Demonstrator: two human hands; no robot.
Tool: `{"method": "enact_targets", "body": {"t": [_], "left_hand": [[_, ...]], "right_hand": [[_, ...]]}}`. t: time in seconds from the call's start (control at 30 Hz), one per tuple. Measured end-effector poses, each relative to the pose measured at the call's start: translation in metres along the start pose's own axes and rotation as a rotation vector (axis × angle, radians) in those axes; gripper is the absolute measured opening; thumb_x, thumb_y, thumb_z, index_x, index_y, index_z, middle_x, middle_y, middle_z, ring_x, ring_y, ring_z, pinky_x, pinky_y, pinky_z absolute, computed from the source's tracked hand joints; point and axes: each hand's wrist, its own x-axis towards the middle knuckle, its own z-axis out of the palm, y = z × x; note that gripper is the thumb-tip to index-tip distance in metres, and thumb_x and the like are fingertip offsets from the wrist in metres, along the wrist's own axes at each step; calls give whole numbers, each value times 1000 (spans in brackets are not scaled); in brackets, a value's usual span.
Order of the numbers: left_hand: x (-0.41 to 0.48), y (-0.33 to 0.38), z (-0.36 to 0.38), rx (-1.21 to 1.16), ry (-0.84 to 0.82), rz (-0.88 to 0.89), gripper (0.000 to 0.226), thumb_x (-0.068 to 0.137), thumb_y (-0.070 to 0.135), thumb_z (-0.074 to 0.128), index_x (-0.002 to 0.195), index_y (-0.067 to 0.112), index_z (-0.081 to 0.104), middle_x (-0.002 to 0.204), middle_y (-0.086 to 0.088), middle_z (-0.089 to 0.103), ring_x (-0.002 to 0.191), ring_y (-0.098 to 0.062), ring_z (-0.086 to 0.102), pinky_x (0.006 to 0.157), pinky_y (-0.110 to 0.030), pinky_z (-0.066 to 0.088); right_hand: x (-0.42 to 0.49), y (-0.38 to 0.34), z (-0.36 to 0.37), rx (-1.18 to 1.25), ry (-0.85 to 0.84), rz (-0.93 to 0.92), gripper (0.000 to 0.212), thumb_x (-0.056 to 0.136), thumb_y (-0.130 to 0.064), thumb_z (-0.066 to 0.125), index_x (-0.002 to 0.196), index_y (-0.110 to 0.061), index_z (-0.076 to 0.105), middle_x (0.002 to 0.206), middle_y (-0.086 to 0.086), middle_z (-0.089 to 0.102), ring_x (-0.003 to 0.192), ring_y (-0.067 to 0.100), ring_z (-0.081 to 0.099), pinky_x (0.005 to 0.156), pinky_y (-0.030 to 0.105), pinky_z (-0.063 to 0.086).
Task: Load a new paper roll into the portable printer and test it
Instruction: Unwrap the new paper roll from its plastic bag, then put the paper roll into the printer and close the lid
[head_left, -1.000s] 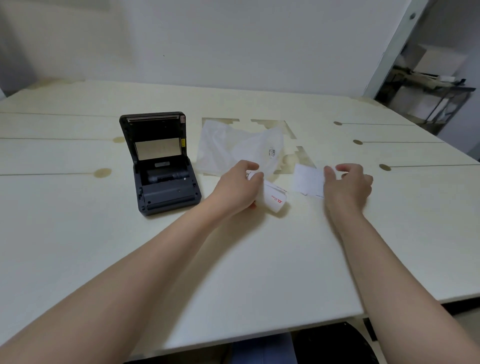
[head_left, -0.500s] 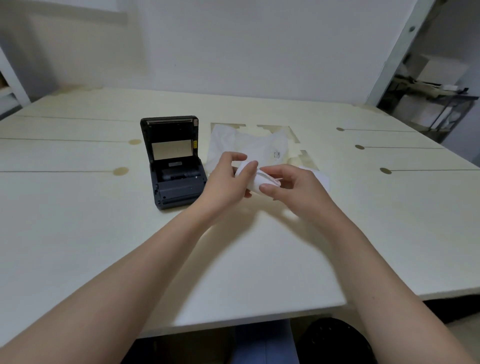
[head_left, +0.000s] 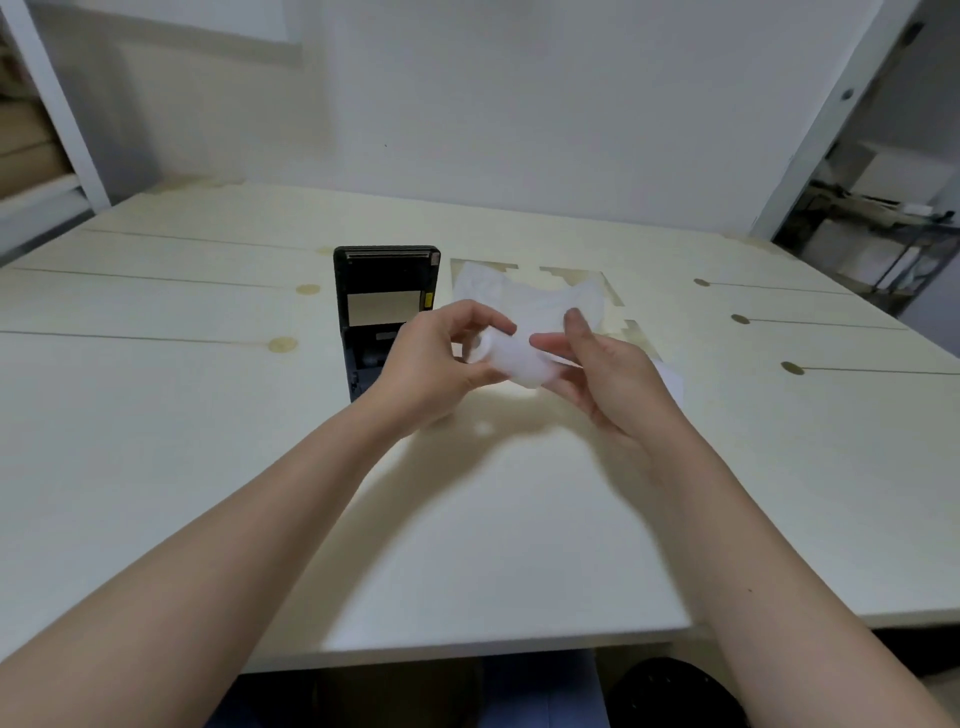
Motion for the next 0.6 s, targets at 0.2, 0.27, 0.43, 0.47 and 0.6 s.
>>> {"method": "enact_targets", "body": {"t": [0.2, 0.27, 0.43, 0.47, 0.6], "left_hand": [[-6, 0, -16, 28, -78, 142, 44, 76, -13, 67, 105, 20, 70, 102, 8, 72, 94, -15, 68, 79, -24, 56], [-8, -1, -21, 47, -100, 199, 57, 74, -17, 59, 108, 29, 67, 106, 11, 71, 103, -17, 66, 86, -43, 56], [-9, -4, -30, 39, -87, 267, 78, 72, -22, 55, 119, 40, 61, 106, 21, 67, 109, -21, 61, 85, -53, 53], [-9, -5, -32, 46, -79, 282, 81, 71, -23, 54, 123, 38, 59, 107, 22, 66, 110, -21, 60, 86, -51, 53], [-5, -5, -41, 121, -13, 313, 89, 71, -25, 50, 141, 29, 46, 133, 7, 50, 122, -11, 53, 97, -33, 52]], "right_hand": [[2, -13, 12, 32, -119, 338, 44, 95, -47, 55, 116, -8, 60, 110, 18, 71, 94, 38, 73, 85, 46, 59], [0, -14, 15, 40, -189, 375, 43, 94, -42, 58, 119, -7, 61, 109, 18, 71, 93, 35, 73, 85, 46, 58], [2, -10, 23, 144, -201, 289, 34, 92, -31, 63, 120, -10, 63, 103, 7, 72, 101, 25, 69, 101, 43, 49], [2, -8, 25, 167, -205, 263, 32, 93, -29, 62, 119, -11, 63, 100, 5, 72, 101, 23, 68, 103, 41, 48], [8, -10, 36, 301, -183, 208, 32, 94, -18, 62, 125, -10, 60, 105, 4, 70, 93, 20, 69, 92, 33, 56]]}}
